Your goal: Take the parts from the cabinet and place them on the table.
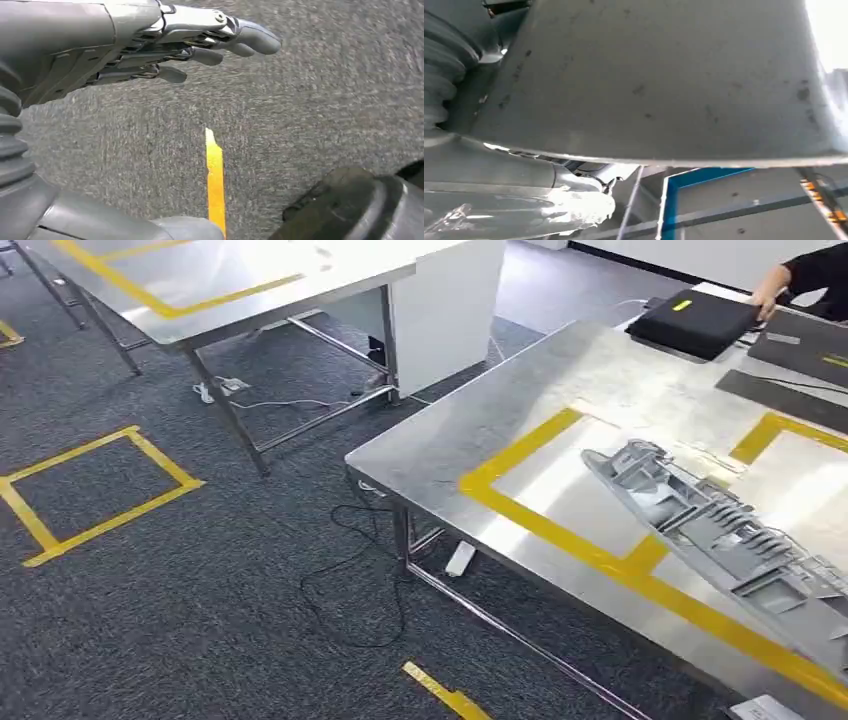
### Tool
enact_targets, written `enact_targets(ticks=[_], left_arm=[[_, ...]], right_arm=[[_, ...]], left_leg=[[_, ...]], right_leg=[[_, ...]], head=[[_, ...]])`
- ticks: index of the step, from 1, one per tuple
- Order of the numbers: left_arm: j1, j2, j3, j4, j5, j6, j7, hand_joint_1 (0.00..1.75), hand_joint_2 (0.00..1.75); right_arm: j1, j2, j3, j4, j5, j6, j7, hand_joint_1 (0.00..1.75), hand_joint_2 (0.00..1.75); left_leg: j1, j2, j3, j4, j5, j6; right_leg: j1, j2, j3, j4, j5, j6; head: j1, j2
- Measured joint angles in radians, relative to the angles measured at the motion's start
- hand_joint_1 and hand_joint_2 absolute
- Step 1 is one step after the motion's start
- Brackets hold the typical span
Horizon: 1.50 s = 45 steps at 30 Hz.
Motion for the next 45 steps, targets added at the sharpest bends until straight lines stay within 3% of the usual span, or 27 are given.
enact_targets(ticks=[1, 3, 4, 5, 9, 11, 12, 14, 15, 16, 18, 19, 20, 24, 25, 26, 27, 29, 30, 31, 33, 34, 35, 40, 42, 44, 45], left_arm=[[0.000, 0.000, 0.001, 0.000, 0.000, 0.000, 0.000, 0.00, 1.75], [-0.002, -0.002, 0.005, 0.000, 0.000, 0.000, 0.000, 0.00, 1.75], [-0.002, -0.003, 0.005, 0.000, 0.000, 0.000, 0.000, 0.00, 1.75], [-0.002, -0.001, 0.008, 0.000, 0.001, 0.000, 0.000, 0.00, 1.75], [-0.007, -0.001, 0.011, 0.000, 0.001, 0.003, 0.000, 0.00, 1.75], [-0.010, 0.000, 0.013, 0.000, 0.001, 0.004, 0.000, 0.00, 1.75], [-0.009, -0.002, 0.014, 0.000, 0.001, 0.005, 0.000, 0.00, 1.75], [-0.003, -0.003, 0.015, 0.000, -0.001, 0.005, 0.000, 0.00, 1.75], [0.000, -0.003, 0.015, 0.000, -0.001, 0.005, 0.000, 0.00, 1.75], [0.001, -0.002, 0.015, 0.000, -0.001, 0.005, 0.000, 0.00, 1.75], [0.000, -0.002, 0.016, 0.000, -0.001, 0.006, 0.000, 0.00, 1.75], [0.000, -0.001, 0.016, 0.000, -0.001, 0.007, 0.000, 0.00, 1.75], [0.000, 0.000, 0.017, 0.000, -0.001, 0.008, 0.000, 0.00, 1.75], [-0.002, 0.002, 0.018, 0.000, -0.001, 0.010, 0.003, 0.00, 1.75], [-0.005, -0.002, 0.018, 0.000, -0.001, 0.010, 0.003, 0.00, 1.75], [-0.004, 0.000, 0.018, 0.000, -0.001, 0.011, 0.003, 0.00, 1.75], [-0.004, 0.000, 0.018, 0.000, -0.001, 0.013, 0.004, 0.00, 1.75], [0.000, -0.001, 0.021, 0.000, -0.002, 0.014, 0.008, 0.00, 1.75], [0.001, -0.001, 0.021, 0.000, -0.002, 0.014, 0.009, 0.00, 1.75], [0.001, -0.002, 0.022, 0.000, -0.002, 0.014, 0.010, 0.00, 1.75], [-0.001, -0.005, 0.022, 0.000, -0.002, 0.014, 0.011, 0.00, 1.75], [-0.001, -0.007, 0.022, 0.000, -0.002, 0.014, 0.012, 0.00, 1.75], [-0.002, -0.006, 0.022, 0.000, -0.002, 0.014, 0.012, 0.00, 1.75], [-0.006, -0.002, 0.025, 0.000, -0.002, 0.015, 0.012, 0.00, 1.75], [-0.009, -0.004, 0.028, 0.000, -0.002, 0.016, 0.012, 0.00, 1.75], [-0.003, -0.004, 0.031, 0.000, -0.003, 0.015, 0.012, 0.00, 1.75], [-0.001, -0.003, 0.031, 0.000, -0.003, 0.016, 0.012, 0.00, 1.75]], right_arm=[[0.000, 0.000, 0.000, 0.000, 0.000, 0.000, 0.004, 1.75, 1.75], [0.000, 0.000, 0.000, 0.000, 0.000, 0.000, 0.010, 1.75, 1.75], [0.000, 0.000, 0.000, 0.000, 0.000, 0.000, 0.010, 1.75, 1.75], [-0.002, 0.000, 0.000, 0.000, 0.000, 0.000, 0.011, 1.75, 1.75], [0.003, 0.000, -0.003, 0.000, 0.000, 0.000, 0.013, 1.75, 1.75], [0.003, 0.000, -0.004, 0.000, 0.000, 0.000, 0.021, 1.75, 1.75], [0.003, 0.000, -0.004, 0.000, 0.000, 0.000, 0.028, 1.75, 1.75], [0.004, 0.000, -0.005, 0.000, 0.000, 0.000, 0.029, 1.75, 1.75], [0.004, 0.000, -0.006, 0.000, 0.000, 0.000, 0.029, 1.75, 1.75], [0.004, 0.000, -0.006, 0.000, 0.000, 0.000, 0.029, 1.75, 1.75], [0.004, 0.000, -0.007, 0.000, 0.000, 0.000, 0.030, 1.75, 1.75], [0.004, 0.000, -0.007, 0.000, 0.000, 0.000, 0.030, 1.75, 1.75], [0.003, 0.000, -0.008, 0.000, 0.000, 0.000, 0.031, 1.75, 1.75], [0.013, 0.000, -0.009, 0.000, 0.000, 0.000, 0.052, 1.75, 1.75], [0.018, 0.000, -0.010, 0.000, 0.000, 0.000, 0.057, 1.75, 1.75], [0.019, 0.000, -0.013, 0.000, 0.000, 0.000, 0.063, 1.75, 1.75], [0.016, 0.000, -0.013, 0.000, 0.001, 0.000, 0.065, 1.75, 1.75], [0.019, 0.000, -0.014, 0.000, 0.000, 0.000, 0.072, 1.75, 1.75], [0.020, 0.000, -0.014, 0.000, 0.000, 0.000, 0.078, 1.75, 1.75], [0.021, 0.000, -0.015, 0.000, 0.000, 0.000, 0.081, 1.75, 1.75], [0.024, 0.000, -0.016, 0.000, 0.000, 0.000, 0.081, 1.75, 1.75], [0.025, 0.000, -0.018, 0.000, 0.001, 0.000, 0.081, 1.75, 1.75], [0.024, 0.000, -0.020, 0.000, 0.001, 0.000, 0.081, 1.75, 1.75], [0.032, 0.000, -0.024, 0.000, 0.000, 0.000, 0.082, 1.75, 1.75], [0.033, 0.000, -0.025, 0.000, 0.000, 0.000, 0.082, 1.75, 1.75], [0.035, 0.000, -0.026, 0.000, 0.000, 0.000, 0.091, 1.75, 1.75], [0.035, 0.000, -0.026, 0.000, 0.000, 0.000, 0.104, 1.75, 1.75]], left_leg=[[0.000, 0.013, 0.001, 0.000, -0.001, -0.001], [0.002, 0.036, 0.009, 0.000, -0.007, -0.008], [0.001, 0.045, 0.015, 0.001, -0.010, -0.013], [-0.008, 0.051, 0.017, 0.006, -0.017, -0.021], [-0.004, 0.085, 0.030, 0.005, -0.023, -0.043], [0.001, 0.005, 0.012, 0.056, -0.068, -0.055], [0.001, -0.015, -0.022, 0.131, -0.114, -0.055], [0.001, -0.026, -0.103, 0.296, -0.177, -0.054], [0.000, -0.027, -0.126, 0.334, -0.177, -0.051], [-0.001, -0.028, -0.127, 0.323, -0.149, -0.047], [-0.003, -0.041, -0.076, 0.182, -0.045, -0.032], [-0.005, -0.074, -0.041, 0.091, 0.004, -0.021], [-0.006, -0.122, -0.023, 0.050, 0.005, -0.008], [-0.009, -0.093, -0.014, 0.020, 0.000, -0.005], [0.000, -0.076, -0.008, 0.002, 0.009, -0.003], [0.000, -0.067, -0.004, -0.002, 0.009, 0.000], [0.000, -0.054, -0.005, -0.001, 0.008, 0.003], [-0.001, -0.022, -0.006, -0.001, 0.006, 0.004], [-0.001, -0.007, -0.007, 0.000, 0.005, 0.003], [0.000, 0.005, -0.006, 0.000, 0.004, 0.002], [0.002, 0.028, 0.000, 0.000, -0.001, -0.006], [0.004, 0.039, 0.005, 0.002, -0.005, -0.011], [0.000, 0.049, 0.012, 0.006, -0.011, -0.020], [0.001, 0.077, 0.023, 0.010, -0.024, -0.048], [0.004, -0.004, -0.007, 0.091, -0.090, -0.055], [0.004, -0.025, -0.084, 0.257, -0.164, -0.055], [0.004, -0.027, -0.119, 0.322, -0.181, -0.053]], right_leg=[[-0.002, -0.002, 0.013, -0.023, 0.024, 0.002], [-0.005, -0.025, 0.105, -0.188, 0.109, 0.005], [-0.005, -0.057, 0.156, -0.272, 0.136, 0.004], [-0.002, -0.082, 0.170, -0.302, 0.129, -0.003], [0.001, -0.035, 0.158, -0.297, 0.132, -0.032], [-0.005, -0.020, 0.169, -0.300, 0.138, -0.045], [-0.004, -0.011, 0.169, -0.300, 0.141, -0.049], [0.001, 0.012, 0.168, -0.299, 0.141, -0.051], [0.004, 0.026, 0.169, -0.299, 0.140, -0.052], [0.006, 0.039, 0.172, -0.298, 0.140, -0.052], [0.010, 0.067, 0.177, -0.299, 0.139, -0.053], [0.010, 0.079, 0.178, -0.299, 0.139, -0.053], [0.010, 0.089, 0.177, -0.298, 0.139, -0.052], [0.003, 0.134, 0.148, -0.300, 0.144, -0.028], [0.004, 0.110, 0.149, -0.288, 0.135, -0.027], [0.007, 0.051, 0.137, -0.263, 0.113, -0.021], [0.006, 0.020, 0.106, -0.205, 0.071, -0.017], [0.000, 0.002, 0.025, -0.039, -0.012, -0.005], [-0.002, 0.001, 0.000, 0.013, -0.023, 0.001], [-0.004, -0.001, 0.001, 0.010, -0.008, 0.004], [-0.011, -0.015, 0.073, -0.119, 0.071, 0.011], [-0.013, -0.040, 0.132, -0.223, 0.113, 0.014], [-0.013, -0.086, 0.170, -0.298, 0.121, 0.016], [-0.010, -0.033, 0.173, -0.295, 0.128, -0.028], [-0.012, -0.019, 0.171, -0.295, 0.133, -0.038], [-0.008, 0.001, 0.169, -0.295, 0.134, -0.042], [-0.006, 0.011, 0.169, -0.295, 0.134, -0.042]], head=[[0.000, 0.000], [0.000, 0.000], [0.001, 0.000], [0.002, 0.000], [-0.003, 0.000], [-0.009, 0.000], [-0.009, 0.000], [-0.009, 0.000], [-0.008, 0.000], [-0.008, 0.000], [-0.008, 0.000], [-0.008, 0.000], [-0.007, 0.000], [-0.008, 0.000], [-0.007, 0.000], [-0.003, 0.000], [0.003, 0.000], [0.001, 0.000], [0.002, 0.000], [0.002, 0.000], [0.002, 0.000], [0.002, 0.000], [0.004, 0.000], [0.000, 0.000], [-0.005, 0.000], [-0.005, 0.000], [-0.005, 0.000]])
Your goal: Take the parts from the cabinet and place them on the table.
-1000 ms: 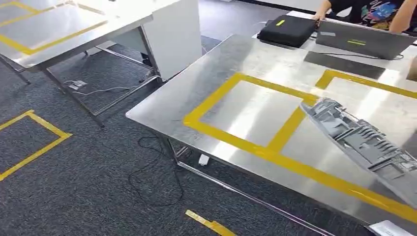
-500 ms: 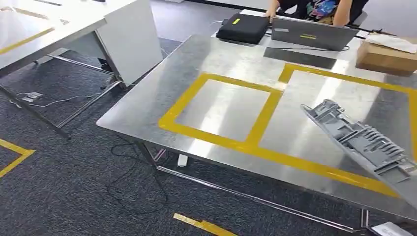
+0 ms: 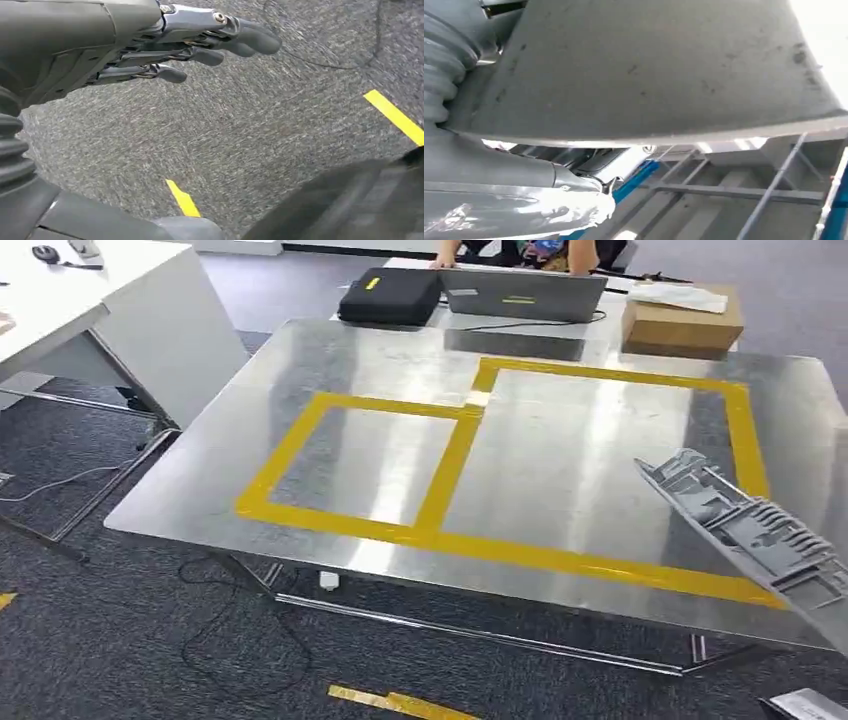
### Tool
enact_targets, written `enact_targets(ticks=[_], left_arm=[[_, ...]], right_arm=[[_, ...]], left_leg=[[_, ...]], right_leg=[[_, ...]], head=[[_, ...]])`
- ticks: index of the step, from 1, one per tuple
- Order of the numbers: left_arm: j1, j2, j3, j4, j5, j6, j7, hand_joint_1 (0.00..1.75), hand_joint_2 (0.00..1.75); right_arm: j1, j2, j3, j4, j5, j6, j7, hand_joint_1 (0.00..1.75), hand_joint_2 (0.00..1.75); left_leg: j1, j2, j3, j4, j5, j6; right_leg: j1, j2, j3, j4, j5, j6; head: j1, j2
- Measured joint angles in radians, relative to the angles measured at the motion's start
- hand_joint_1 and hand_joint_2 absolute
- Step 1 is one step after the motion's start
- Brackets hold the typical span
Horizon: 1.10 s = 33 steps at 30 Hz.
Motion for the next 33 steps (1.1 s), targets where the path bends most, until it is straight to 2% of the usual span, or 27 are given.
enact_targets(ticks=[1, 2, 3, 5, 6, 7, 8, 10, 12, 15, 19, 21, 23, 25, 29, 31, 33], left_arm=[[0.001, 0.000, 0.001, 0.000, 0.000, 0.000, 0.000, 0.00, 1.75], [0.001, 0.000, 0.002, 0.000, 0.000, 0.000, 0.000, 0.00, 1.75], [0.001, 0.000, 0.003, 0.000, 0.000, 0.000, 0.000, 0.00, 1.75], [0.000, 0.000, 0.007, 0.000, -0.001, 0.000, 0.000, 0.00, 1.75], [-0.001, 0.003, 0.009, 0.000, -0.002, 0.000, 0.000, 0.00, 1.75], [-0.001, 0.002, 0.009, 0.000, -0.004, 0.000, 0.000, 0.00, 1.75], [0.000, 0.001, 0.010, 0.000, -0.006, 0.000, 0.002, 0.00, 1.75], [0.000, 0.001, 0.011, 0.000, -0.010, 0.000, 0.002, 0.00, 1.75], [0.000, 0.003, 0.013, 0.000, -0.013, 0.000, 0.003, 0.00, 1.75], [-0.003, 0.002, 0.016, 0.000, -0.024, -0.005, 0.003, 0.00, 1.75], [-0.003, 0.002, 0.028, 0.000, -0.034, -0.011, 0.002, 0.00, 1.75], [-0.003, 0.002, 0.031, 0.000, -0.034, -0.015, 0.002, 0.00, 1.75], [-0.002, 0.002, 0.028, 0.000, -0.011, -0.018, 0.002, 0.00, 1.75], [-0.002, 0.003, 0.025, 0.000, -0.001, -0.018, 0.002, 0.00, 1.75], [-0.003, 0.004, 0.024, 0.000, 0.001, -0.022, 0.001, 0.00, 1.75], [-0.003, 0.005, 0.024, 0.000, -0.005, -0.027, 0.000, 0.00, 1.75], [-0.004, 0.005, 0.024, 0.000, -0.013, -0.034, -0.001, 0.00, 1.75]], right_arm=[[0.003, 0.000, 0.000, 0.000, 0.000, 0.000, 0.016, 1.75, 1.75], [0.009, 0.000, 0.000, 0.000, 0.000, 0.000, 0.030, 1.75, 1.75], [0.017, 0.000, 0.000, 0.000, 0.000, 0.000, 0.038, 1.75, 1.75], [0.030, 0.000, 0.000, 0.000, 0.000, 0.000, 0.053, 1.75, 1.75], [0.040, 0.000, 0.000, 0.000, 0.000, 0.000, 0.060, 1.75, 1.75], [0.048, 0.000, 0.000, 0.000, 0.000, 0.000, 0.071, 1.75, 1.75], [0.059, 0.000, 0.000, 0.000, 0.000, 0.000, 0.083, 1.75, 1.75], [0.075, 0.000, 0.000, 0.000, 0.000, 0.000, 0.110, 1.75, 1.75], [0.088, 0.000, -0.001, 0.001, -0.010, 0.000, 0.136, 1.75, 1.75], [0.107, 0.000, -0.028, 0.004, -0.115, 0.000, 0.156, 1.75, 1.75], [0.123, 0.000, -0.115, 0.019, -0.278, 0.001, 0.152, 1.75, 1.75], [0.123, 0.000, -0.176, 0.053, -0.442, 0.001, 0.106, 1.75, 1.75], [0.120, 0.000, -0.266, 0.110, -0.620, 0.001, 0.023, 1.75, 1.75], [0.117, 0.000, -0.358, 0.173, -0.726, 0.001, -0.045, 1.75, 1.75], [0.109, 0.000, -0.474, 0.240, -0.765, 0.018, -0.066, 1.75, 1.75], [0.088, 0.000, -0.533, 0.260, -0.787, 0.088, -0.070, 1.75, 1.75], [0.051, 0.000, -0.611, 0.281, -0.800, 0.198, -0.097, 1.75, 1.75]], left_leg=[[0.000, -0.001, -0.013, 0.014, 0.012, 0.004], [-0.001, -0.001, -0.008, -0.011, 0.042, 0.008], [-0.003, -0.002, 0.016, -0.074, 0.090, 0.015], [-0.009, -0.012, 0.085, -0.238, 0.180, 0.034], [-0.013, -0.026, 0.101, -0.275, 0.174, 0.049], [-0.012, -0.024, 0.103, -0.294, 0.174, 0.045], [-0.010, -0.024, 0.099, -0.296, 0.177, 0.011], [-0.014, -0.024, 0.101, -0.296, 0.174, 0.022], [-0.016, -0.024, 0.100, -0.296, 0.175, 0.025], [-0.017, -0.024, 0.101, -0.296, 0.175, 0.028], [-0.020, -0.024, 0.101, -0.295, 0.174, 0.033], [-0.020, -0.024, 0.101, -0.294, 0.174, 0.033], [-0.020, -0.024, 0.102, -0.294, 0.173, 0.034], [-0.020, -0.025, 0.101, -0.294, 0.173, 0.035], [-0.020, -0.024, 0.102, -0.294, 0.172, 0.036], [-0.019, -0.024, 0.102, -0.295, 0.172, 0.036], [-0.018, -0.024, 0.102, -0.295, 0.172, 0.036]], right_leg=[[0.003, 0.008, 0.002, 0.000, -0.001, -0.001], [0.005, 0.015, 0.004, 0.000, -0.002, -0.002], [0.008, 0.021, 0.008, 0.000, -0.003, -0.004], [0.010, 0.030, 0.014, 0.000, -0.005, -0.004], [0.016, 0.032, 0.007, 0.002, -0.008, 0.001], [0.014, 0.036, 0.007, 0.005, -0.009, 0.004], [0.016, 0.035, 0.001, 0.010, -0.014, -0.007], [0.012, 0.033, -0.008, 0.008, -0.014, -0.003], [0.010, 0.032, -0.005, 0.004, -0.013, 0.000], [0.009, 0.032, -0.004, 0.000, -0.010, 0.005], [0.006, 0.032, -0.004, -0.001, -0.010, 0.009], [0.006, 0.032, -0.004, -0.002, -0.010, 0.009], [0.006, 0.032, -0.003, -0.002, -0.010, 0.010], [0.005, 0.031, -0.003, -0.002, -0.011, 0.011], [0.006, 0.032, -0.003, -0.001, -0.011, 0.011], [0.007, 0.032, -0.003, -0.001, -0.011, 0.011], [0.007, 0.034, -0.003, -0.001, -0.011, 0.011]], head=[[0.000, 0.000], [0.000, 0.000], [0.000, 0.000], [0.000, 0.000], [0.003, 0.000], [0.000, 0.000], [0.004, 0.000], [0.005, 0.000], [0.005, 0.000], [0.005, 0.000], [0.004, 0.000], [0.004, 0.000], [0.004, 0.000], [0.003, 0.000], [0.003, 0.000], [0.004, 0.000], [0.003, 0.000]])
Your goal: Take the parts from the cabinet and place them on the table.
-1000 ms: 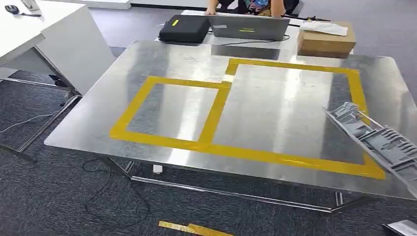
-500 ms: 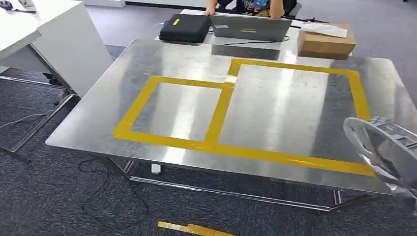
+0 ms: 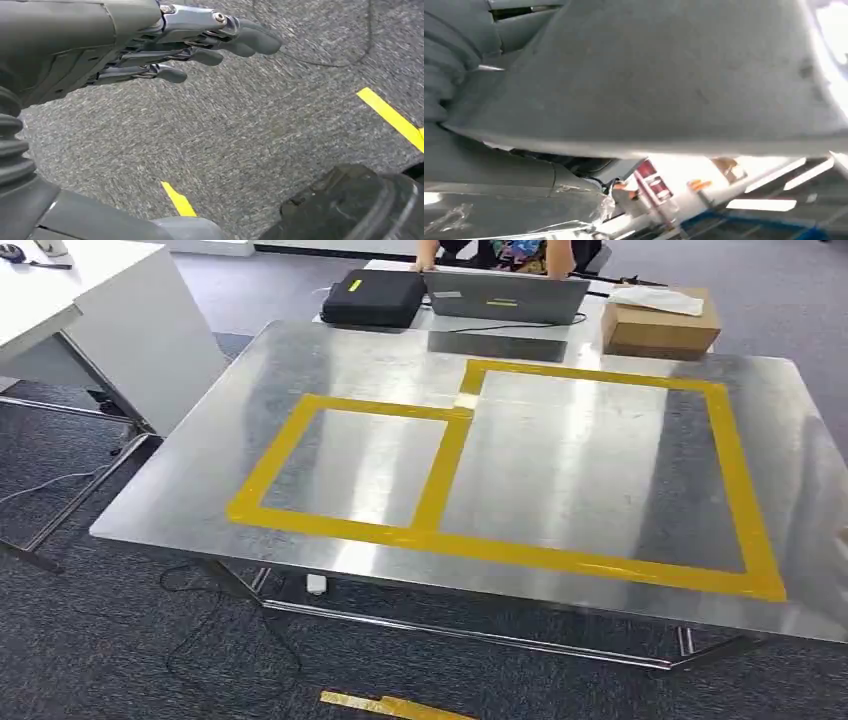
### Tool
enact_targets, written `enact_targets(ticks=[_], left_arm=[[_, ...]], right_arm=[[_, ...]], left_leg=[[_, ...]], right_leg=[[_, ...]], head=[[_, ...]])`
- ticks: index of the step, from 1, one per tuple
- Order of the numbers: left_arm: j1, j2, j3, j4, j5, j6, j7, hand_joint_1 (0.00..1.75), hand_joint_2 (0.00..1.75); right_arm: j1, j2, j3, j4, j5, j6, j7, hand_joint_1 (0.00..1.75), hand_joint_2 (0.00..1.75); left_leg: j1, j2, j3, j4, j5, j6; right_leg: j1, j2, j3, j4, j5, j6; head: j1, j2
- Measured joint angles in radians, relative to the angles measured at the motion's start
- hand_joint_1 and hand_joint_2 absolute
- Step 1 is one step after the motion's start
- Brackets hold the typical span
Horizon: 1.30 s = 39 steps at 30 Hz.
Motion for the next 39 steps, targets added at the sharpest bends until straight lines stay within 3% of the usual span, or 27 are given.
enact_targets(ticks=[3, 7, 18, 21, 24, 25, 30, 31, 32, 33, 34, 36, 37, 38, 39], left_arm=[[-0.002, 0.002, 0.000, 0.000, -0.007, -0.002, 0.000, 0.00, 1.75], [-0.002, 0.006, 0.000, 0.000, -0.010, -0.003, 0.000, 0.00, 1.75], [-0.002, 0.007, 0.000, 0.000, -0.016, -0.004, -0.002, 0.00, 1.75], [-0.004, 0.008, 0.000, 0.000, -0.029, -0.010, -0.004, 0.00, 1.75], [-0.005, 0.010, 0.001, 0.000, -0.040, -0.016, -0.007, 0.00, 1.75], [-0.006, 0.011, 0.001, 0.000, -0.041, -0.016, -0.009, 0.00, 1.75], [-0.006, 0.016, 0.003, 0.000, -0.045, -0.022, -0.015, 0.00, 1.75], [-0.008, 0.016, 0.003, 0.000, -0.047, -0.024, -0.014, 0.00, 1.75], [-0.007, 0.018, 0.000, 0.000, -0.049, -0.021, -0.010, 0.00, 1.75], [-0.007, 0.000, -0.020, 0.000, -0.050, -0.005, 0.025, 0.00, 1.75], [-0.008, -0.032, -0.066, 0.000, -0.051, 0.031, 0.116, 0.00, 1.75], [-0.027, -0.113, -0.193, 0.001, -0.050, 0.104, 0.275, 0.00, 1.75], [-0.032, -0.145, -0.238, -0.003, -0.049, 0.129, 0.309, 0.00, 1.75], [-0.035, -0.145, -0.268, -0.005, -0.047, 0.132, 0.310, 0.00, 1.75], [-0.038, -0.153, -0.292, -0.006, -0.045, 0.137, 0.311, 0.00, 1.75]], right_arm=[[-0.057, 0.000, -0.114, 0.020, -0.015, 0.096, -0.047, 1.75, 1.75], [-0.104, 0.000, -0.216, 0.038, -0.018, 0.130, -0.063, 1.75, 1.75], [-0.145, 0.000, -0.296, 0.061, 0.006, 0.155, -0.095, 1.75, 1.75], [-0.208, 0.000, -0.352, 0.060, 0.052, 0.284, -0.200, 1.75, 1.75], [-0.359, 0.000, -0.499, 0.045, 0.127, 0.500, -0.408, 1.75, 1.75], [-0.397, 0.000, -0.549, 0.037, 0.147, 0.538, -0.452, 1.75, 1.75], [-0.517, 0.000, -0.682, -0.005, 0.285, 0.601, -0.596, 1.75, 1.75], [-0.534, 0.000, -0.695, -0.011, 0.309, 0.604, -0.628, 1.75, 1.75], [-0.547, 0.000, -0.697, -0.020, 0.332, 0.602, -0.657, 1.75, 1.75], [-0.558, 0.000, -0.690, -0.027, 0.359, 0.591, -0.675, 1.75, 1.75], [-0.566, 0.000, -0.673, -0.028, 0.399, 0.546, -0.659, 1.75, 1.75], [-0.520, 0.000, -0.584, -0.028, 0.466, 0.404, -0.545, 1.75, 1.75], [-0.480, 0.000, -0.518, -0.029, 0.488, 0.319, -0.465, 1.75, 1.75], [-0.447, 0.000, -0.454, -0.029, 0.504, 0.266, -0.407, 1.75, 1.75], [-0.422, 0.000, -0.396, -0.029, 0.516, 0.225, -0.371, 1.75, 1.75]], left_leg=[[0.000, 0.000, 0.000, 0.000, 0.001, 0.000], [0.000, 0.000, 0.000, 0.000, 0.001, 0.000], [0.000, 0.000, 0.000, 0.000, 0.000, 0.001], [0.000, 0.000, 0.000, 0.000, 0.000, 0.001], [0.000, 0.001, 0.001, 0.000, 0.001, 0.000], [0.000, 0.000, 0.001, 0.000, 0.002, 0.001], [0.000, -0.001, -0.001, 0.000, 0.004, 0.002], [0.000, -0.001, -0.001, 0.000, 0.004, 0.002], [-0.003, -0.002, -0.002, 0.009, 0.002, 0.009], [-0.004, -0.002, -0.003, 0.009, 0.000, 0.014], [-0.006, -0.002, -0.002, 0.010, 0.000, 0.019], [-0.015, -0.003, -0.004, 0.004, 0.000, 0.031], [-0.012, -0.010, 0.002, -0.011, 0.005, 0.040], [-0.001, -0.002, 0.014, -0.031, 0.017, 0.035], [-0.003, 0.000, 0.020, -0.040, 0.019, 0.042]], right_leg=[[0.000, -0.002, 0.001, 0.000, 0.000, 0.000], [0.000, -0.001, 0.001, 0.000, 0.000, 0.000], [0.000, -0.001, 0.001, 0.000, 0.000, 0.000], [0.000, 0.000, 0.001, 0.000, 0.000, 0.000], [0.000, 0.001, 0.000, 0.000, 0.001, 0.001], [-0.001, 0.000, 0.001, 0.000, 0.001, 0.001], [-0.001, -0.002, 0.010, 0.001, 0.003, 0.002], [-0.001, -0.003, 0.010, 0.001, 0.003, 0.002], [-0.004, -0.003, 0.010, -0.001, 0.006, 0.008], [-0.005, -0.002, 0.010, -0.001, 0.006, 0.009], [-0.007, -0.001, 0.009, -0.002, 0.008, 0.012], [-0.015, -0.005, -0.001, -0.007, 0.005, 0.023], [-0.010, -0.006, 0.004, -0.012, 0.003, 0.029], [-0.012, -0.010, 0.008, 0.002, -0.003, 0.030], [-0.010, -0.027, -0.015, 0.040, -0.032, 0.031]], head=[[0.001, 0.000], [0.000, 0.000], [0.000, 0.000], [0.000, 0.000], [0.000, 0.000], [0.000, 0.000], [0.000, 0.000], [0.000, 0.000], [0.001, 0.000], [-0.002, 0.000], [0.000, 0.000], [-0.005, 0.000], [-0.001, 0.000], [-0.001, 0.000], [0.004, 0.000]])
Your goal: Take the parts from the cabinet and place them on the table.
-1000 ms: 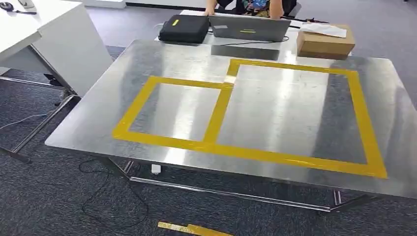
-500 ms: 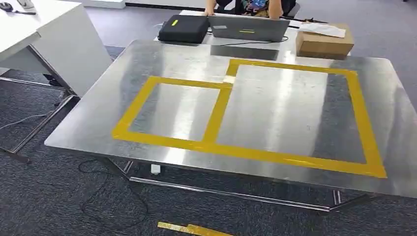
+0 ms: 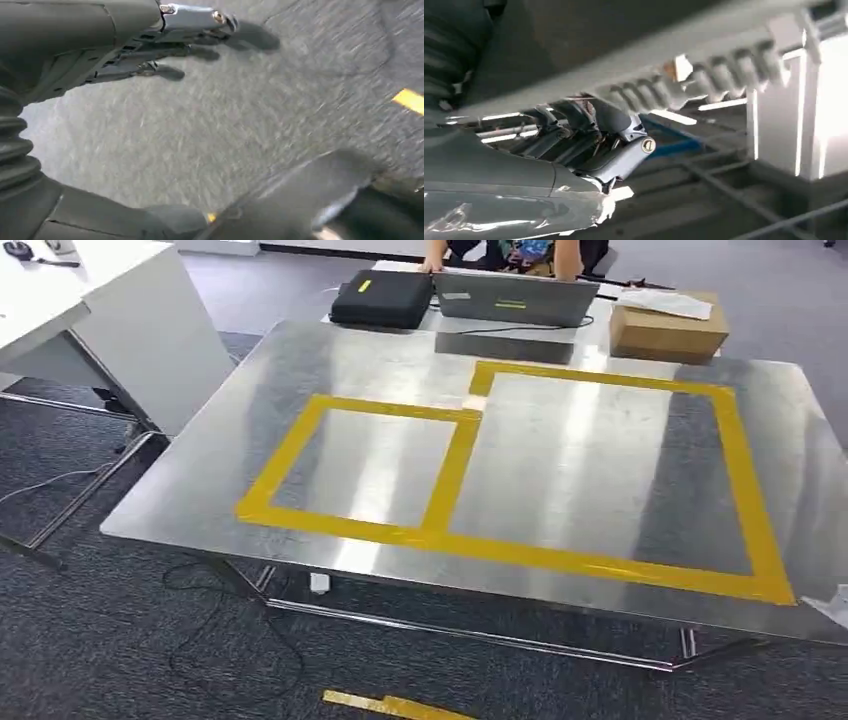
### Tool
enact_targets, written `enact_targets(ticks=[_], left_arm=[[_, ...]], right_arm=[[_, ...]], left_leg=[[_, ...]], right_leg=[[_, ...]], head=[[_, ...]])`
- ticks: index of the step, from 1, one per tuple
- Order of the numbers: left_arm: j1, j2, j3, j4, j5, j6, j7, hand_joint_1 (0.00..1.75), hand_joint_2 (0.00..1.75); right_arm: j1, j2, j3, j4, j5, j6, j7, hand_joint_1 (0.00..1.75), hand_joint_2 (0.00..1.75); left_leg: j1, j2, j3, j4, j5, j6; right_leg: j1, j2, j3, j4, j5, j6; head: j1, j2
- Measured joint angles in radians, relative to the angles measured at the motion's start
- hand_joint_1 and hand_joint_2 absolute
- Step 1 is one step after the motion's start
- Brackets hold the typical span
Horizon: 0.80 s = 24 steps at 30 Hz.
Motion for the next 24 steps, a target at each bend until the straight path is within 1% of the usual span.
enact_targets(ticks=[1, 2, 3, 4, 5, 6, 7, 8, 9, 10, 11, 12, 14, 15, 16, 17, 18, 19, 20, 21, 22, 23, 24], left_arm=[[-0.002, 0.000, -0.015, -0.002, 0.011, 0.000, -0.003, 0.00, 1.75], [-0.002, 0.000, -0.028, -0.003, 0.027, 0.000, -0.008, 0.00, 1.75], [-0.002, 0.003, -0.035, -0.004, 0.040, -0.002, -0.019, 0.00, 1.75], [-0.005, 0.006, -0.037, -0.006, 0.053, -0.005, -0.029, 0.00, 1.75], [-0.015, 0.009, -0.039, -0.008, 0.069, -0.016, -0.032, 0.00, 1.75], [-0.033, 0.013, -0.041, -0.011, 0.079, -0.039, -0.038, 0.00, 1.75], [-0.060, 0.015, -0.042, -0.012, 0.091, -0.073, -0.042, 0.00, 1.75], [-0.085, 0.013, -0.044, -0.012, 0.097, -0.115, -0.046, 0.00, 1.75], [-0.102, 0.010, -0.048, -0.012, 0.101, -0.145, -0.047, 0.00, 1.75], [-0.116, 0.004, -0.051, -0.012, 0.102, -0.153, -0.047, 0.00, 1.75], [-0.122, -0.003, -0.052, -0.012, 0.112, -0.152, -0.048, 0.00, 1.75], [-0.125, -0.006, -0.053, -0.012, 0.124, -0.151, -0.051, 0.00, 1.75], [-0.137, -0.002, -0.051, -0.013, 0.157, -0.153, -0.053, 0.00, 1.75], [-0.149, 0.005, -0.050, -0.013, 0.172, -0.163, -0.053, 0.00, 1.75], [-0.161, 0.011, -0.049, -0.013, 0.183, -0.178, -0.053, 0.00, 1.75], [-0.172, 0.018, -0.048, -0.013, 0.194, -0.190, -0.053, 0.00, 1.75], [-0.179, 0.025, -0.047, -0.013, 0.196, -0.197, -0.053, 0.00, 1.75], [-0.180, 0.032, -0.047, -0.013, 0.200, -0.201, -0.053, 0.00, 1.75], [-0.179, 0.036, -0.046, -0.013, 0.205, -0.201, -0.053, 0.00, 1.75], [-0.179, 0.038, -0.046, -0.013, 0.208, -0.201, -0.053, 0.00, 1.75], [-0.179, 0.039, -0.046, -0.013, 0.214, -0.199, -0.053, 0.00, 1.75], [-0.180, 0.041, -0.046, -0.013, 0.216, -0.195, -0.053, 0.00, 1.75], [-0.179, 0.046, -0.046, -0.013, 0.220, -0.191, -0.053, 0.00, 1.75]], right_arm=[[0.010, 0.000, 0.039, 0.000, 0.011, -0.019, 0.003, 1.75, 1.75], [0.018, 0.000, 0.074, 0.000, 0.031, -0.028, -0.008, 1.75, 1.75], [0.023, 0.000, 0.101, 0.003, 0.052, -0.030, -0.022, 1.75, 1.75], [0.022, 0.000, 0.125, 0.011, 0.074, -0.033, -0.034, 1.75, 1.75], [0.018, 0.000, 0.154, 0.024, 0.105, -0.039, -0.042, 1.75, 1.75], [0.010, -0.003, 0.180, 0.040, 0.136, -0.050, -0.037, 1.75, 1.75], [0.000, -0.015, 0.212, 0.063, 0.170, -0.060, -0.015, 1.75, 1.75], [-0.009, -0.031, 0.246, 0.086, 0.192, -0.065, 0.013, 1.75, 1.75], [-0.019, -0.044, 0.279, 0.112, 0.204, -0.069, 0.037, 1.75, 1.75], [-0.020, -0.056, 0.309, 0.125, 0.212, -0.072, 0.053, 1.75, 1.75], [-0.020, -0.066, 0.330, 0.134, 0.215, -0.074, 0.072, 1.75, 1.75], [-0.013, -0.080, 0.356, 0.147, 0.216, -0.076, 0.109, 1.75, 1.75], [0.002, -0.152, 0.438, 0.180, 0.222, -0.078, 0.242, 1.75, 1.75], [0.000, -0.191, 0.479, 0.196, 0.224, -0.078, 0.311, 1.75, 1.75], [-0.008, -0.239, 0.531, 0.218, 0.228, -0.077, 0.393, 1.75, 1.75], [-0.015, -0.287, 0.588, 0.246, 0.232, -0.077, 0.465, 1.75, 1.75], [-0.016, -0.321, 0.628, 0.266, 0.233, -0.077, 0.498, 1.75, 1.75], [-0.014, -0.354, 0.666, 0.285, 0.234, -0.077, 0.515, 1.75, 1.75], [-0.012, -0.373, 0.690, 0.299, 0.236, -0.077, 0.528, 1.75, 1.75], [-0.012, -0.398, 0.718, 0.310, 0.237, -0.077, 0.543, 1.75, 1.75], [-0.012, -0.418, 0.739, 0.319, 0.237, -0.078, 0.556, 1.75, 1.75], [-0.011, -0.436, 0.756, 0.326, 0.238, -0.078, 0.557, 1.75, 1.75], [-0.009, -0.449, 0.771, 0.334, 0.240, -0.078, 0.559, 1.75, 1.75]], left_leg=[[0.001, 0.005, 0.000, 0.000, 0.000, 0.001], [-0.001, 0.012, 0.000, 0.000, -0.002, 0.001], [-0.001, 0.018, 0.000, 0.001, -0.004, 0.000], [-0.001, 0.022, 0.001, 0.001, -0.006, -0.002], [0.000, 0.024, 0.003, 0.001, -0.008, -0.006], [0.002, 0.024, 0.007, 0.002, -0.011, -0.010], [0.005, 0.023, 0.011, 0.005, -0.015, -0.016], [0.008, 0.023, 0.014, 0.011, -0.020, -0.024], [0.003, 0.022, 0.014, 0.015, -0.026, -0.033], [0.002, 0.022, 0.014, 0.023, -0.035, -0.041], [0.003, 0.022, 0.013, 0.022, -0.035, -0.045], [0.006, 0.023, 0.014, 0.022, -0.033, -0.048], [0.013, 0.024, 0.015, 0.030, -0.045, -0.057], [0.014, 0.021, 0.000, 0.063, -0.062, -0.058], [0.014, 0.021, -0.037, 0.131, -0.094, -0.059], [0.014, 0.021, -0.093, 0.230, -0.133, -0.060], [0.014, 0.021, -0.147, 0.317, -0.156, -0.059], [0.013, 0.021, -0.186, 0.368, -0.158, -0.056], [0.011, 0.020, -0.199, 0.366, -0.133, -0.051], [0.008, 0.020, -0.192, 0.325, -0.086, -0.043], [0.004, 0.019, -0.167, 0.250, -0.023, -0.030], [-0.003, 0.017, -0.135, 0.159, 0.038, -0.014], [-0.013, 0.010, -0.112, 0.107, 0.056, 0.009]], right_leg=[[-0.001, -0.008, -0.035, 0.066, -0.039, 0.004], [-0.003, -0.013, -0.077, 0.147, -0.078, 0.009], [-0.006, -0.015, -0.114, 0.215, -0.103, 0.013], [-0.008, -0.016, -0.136, 0.248, -0.104, 0.018], [-0.012, -0.018, -0.132, 0.233, -0.078, 0.022], [-0.018, -0.022, -0.103, 0.172, -0.032, 0.027], [-0.024, -0.029, -0.053, 0.071, 0.023, 0.033], [-0.031, -0.036, -0.006, -0.016, 0.061, 0.039], [-0.022, -0.035, 0.000, -0.027, 0.039, 0.036], [-0.021, -0.024, 0.005, -0.037, 0.043, 0.014], [-0.018, -0.024, 0.011, -0.033, 0.042, 0.005], [-0.014, -0.020, 0.009, -0.030, 0.042, -0.003], [-0.015, -0.015, 0.011, -0.033, 0.044, -0.016], [-0.015, -0.014, 0.013, -0.033, 0.041, -0.021], [-0.014, -0.012, 0.014, -0.033, 0.039, -0.025], [-0.011, -0.010, 0.016, -0.033, 0.035, -0.030], [-0.008, -0.009, 0.019, -0.033, 0.032, -0.034], [-0.005, -0.007, 0.024, -0.033, 0.026, -0.036], [-0.002, -0.004, 0.032, -0.033, 0.021, -0.037], [0.001, 0.000, 0.041, -0.033, 0.014, -0.037], [0.005, 0.003, 0.053, -0.034, 0.006, -0.036], [0.008, 0.004, 0.067, -0.035, -0.003, -0.035], [0.004, 0.003, 0.060, -0.038, -0.011, -0.035]], head=[[0.003, 0.000], [0.001, 0.000], [0.001, 0.000], [0.001, 0.000], [0.001, 0.000], [0.001, 0.000], [0.001, 0.000], [0.002, 0.000], [0.007, 0.000], [0.006, 0.000], [0.004, 0.000], [0.005, 0.000], [0.005, 0.000], [0.003, 0.000], [0.003, 0.000], [0.003, 0.000], [0.004, 0.000], [0.004, 0.000], [0.003, 0.000], [0.003, 0.000], [0.003, 0.000], [0.004, 0.000], [0.007, 0.000]])
